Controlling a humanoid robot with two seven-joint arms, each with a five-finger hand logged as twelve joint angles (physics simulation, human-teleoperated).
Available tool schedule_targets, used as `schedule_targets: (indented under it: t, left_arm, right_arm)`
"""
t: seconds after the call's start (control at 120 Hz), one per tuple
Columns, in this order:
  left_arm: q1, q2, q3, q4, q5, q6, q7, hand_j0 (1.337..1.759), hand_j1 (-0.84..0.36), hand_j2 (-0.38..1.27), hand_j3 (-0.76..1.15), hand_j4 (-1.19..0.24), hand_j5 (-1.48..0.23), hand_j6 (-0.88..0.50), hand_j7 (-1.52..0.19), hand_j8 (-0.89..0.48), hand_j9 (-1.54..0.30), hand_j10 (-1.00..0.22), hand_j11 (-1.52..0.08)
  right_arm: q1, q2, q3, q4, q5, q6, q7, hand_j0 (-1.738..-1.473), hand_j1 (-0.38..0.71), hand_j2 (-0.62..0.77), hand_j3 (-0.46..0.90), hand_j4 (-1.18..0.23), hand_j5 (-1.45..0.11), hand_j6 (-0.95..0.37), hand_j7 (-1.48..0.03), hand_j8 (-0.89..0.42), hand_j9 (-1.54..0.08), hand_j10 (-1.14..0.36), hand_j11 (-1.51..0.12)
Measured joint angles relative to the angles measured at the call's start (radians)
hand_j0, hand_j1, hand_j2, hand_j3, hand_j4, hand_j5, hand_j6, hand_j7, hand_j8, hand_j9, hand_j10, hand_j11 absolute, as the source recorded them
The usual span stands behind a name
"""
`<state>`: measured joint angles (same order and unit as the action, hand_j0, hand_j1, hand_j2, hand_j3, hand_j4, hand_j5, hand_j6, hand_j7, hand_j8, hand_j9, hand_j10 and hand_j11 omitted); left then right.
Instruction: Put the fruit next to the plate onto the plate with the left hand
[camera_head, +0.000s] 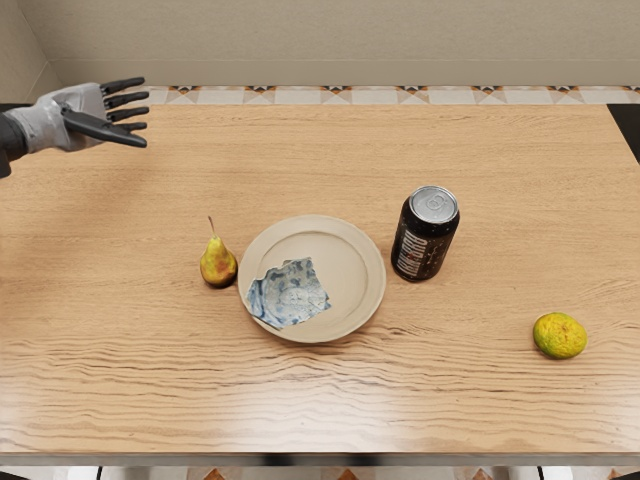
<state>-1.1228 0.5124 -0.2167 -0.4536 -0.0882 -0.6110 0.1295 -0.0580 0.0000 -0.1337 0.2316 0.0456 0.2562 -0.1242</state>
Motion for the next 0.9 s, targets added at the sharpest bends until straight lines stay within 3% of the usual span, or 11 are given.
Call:
schedule_targets:
  t: [0.083,0.267,0.45,0.483,0.567,0.633,0.692,0.775,0.9]
  left_arm:
    - [0.003,0.001,0.001,0.0,0.001,0.0,0.008,1.658,0.35,0.0,0.0,0.0,0.0,0.0,0.0,0.0,0.0,0.0,0.0]
    - [-0.045,0.012,0.001,0.004,0.07,0.0,0.067,1.658,0.33,0.0,0.0,-0.01,-0.02,-0.01,-0.02,-0.01,-0.02,-0.01,-0.02]
    - [-0.05,0.028,0.001,0.004,0.201,0.0,0.067,1.658,0.29,0.01,0.0,-0.05,-0.06,-0.05,-0.06,-0.05,-0.06,-0.05,-0.06]
    - [-0.045,0.026,0.005,0.002,0.213,0.0,0.045,1.658,0.29,0.01,0.0,-0.05,-0.07,-0.05,-0.07,-0.05,-0.07,-0.05,-0.07]
    - [-0.046,0.067,0.041,-0.045,0.236,0.0,-0.056,1.658,0.28,0.01,0.0,-0.06,-0.08,-0.06,-0.08,-0.06,-0.08,-0.06,-0.08]
    - [-0.029,0.197,0.06,-0.215,0.282,0.018,-0.151,1.658,0.27,0.01,0.0,-0.07,-0.09,-0.07,-0.09,-0.07,-0.09,-0.07,-0.09]
    - [-0.028,0.219,0.084,-0.366,0.324,0.074,-0.217,1.658,0.27,0.02,0.0,-0.07,-0.09,-0.07,-0.09,-0.07,-0.09,-0.07,-0.09]
    - [-0.007,0.25,0.112,-0.547,0.36,0.167,-0.265,1.658,0.29,0.01,0.0,-0.05,-0.06,-0.05,-0.06,-0.05,-0.06,-0.05,-0.06]
    - [0.071,0.278,0.122,-0.71,0.392,0.251,-0.293,1.658,0.31,0.01,0.0,-0.03,-0.04,-0.03,-0.04,-0.03,-0.04,-0.03,-0.04]
  right_arm:
    - [-0.001,0.0,0.001,-0.001,0.0,0.0,0.001,-1.658,-0.33,0.0,0.0,-0.02,-0.02,-0.02,-0.02,-0.02,-0.02,-0.02,-0.02]
    - [-0.002,0.0,0.005,-0.008,0.002,0.0,0.001,-1.658,-0.33,0.0,0.0,-0.02,-0.02,-0.02,-0.02,-0.02,-0.02,-0.02,-0.02]
    - [-0.002,0.0,0.006,-0.009,0.002,0.0,0.002,-1.658,-0.33,0.0,0.0,-0.02,-0.02,-0.02,-0.02,-0.02,-0.02,-0.02,-0.02]
    - [-0.002,0.0,0.006,-0.009,0.002,0.0,0.002,-1.658,-0.33,0.0,0.0,-0.02,-0.02,-0.02,-0.02,-0.02,-0.02,-0.02,-0.02]
    - [-0.002,0.0,0.006,-0.009,0.002,0.0,0.002,-1.658,-0.33,0.0,0.0,-0.02,-0.02,-0.02,-0.02,-0.02,-0.02,-0.02,-0.02]
    - [-0.002,0.0,0.006,-0.009,0.002,0.0,0.002,-1.658,-0.33,0.0,0.0,-0.02,-0.02,-0.02,-0.02,-0.02,-0.02,-0.02,-0.02]
    - [-0.002,0.0,0.006,-0.009,0.002,0.0,0.002,-1.658,-0.33,0.0,0.0,-0.02,-0.02,-0.02,-0.02,-0.02,-0.02,-0.02,-0.02]
    - [-0.002,0.0,0.006,-0.009,0.002,0.0,0.002,-1.658,-0.33,0.0,0.0,-0.02,-0.02,-0.02,-0.02,-0.02,-0.02,-0.02,-0.02]
    - [-0.002,0.0,0.006,-0.009,0.002,0.0,0.002,-1.658,-0.33,0.0,0.0,-0.02,-0.02,-0.02,-0.02,-0.02,-0.02,-0.02,-0.02]
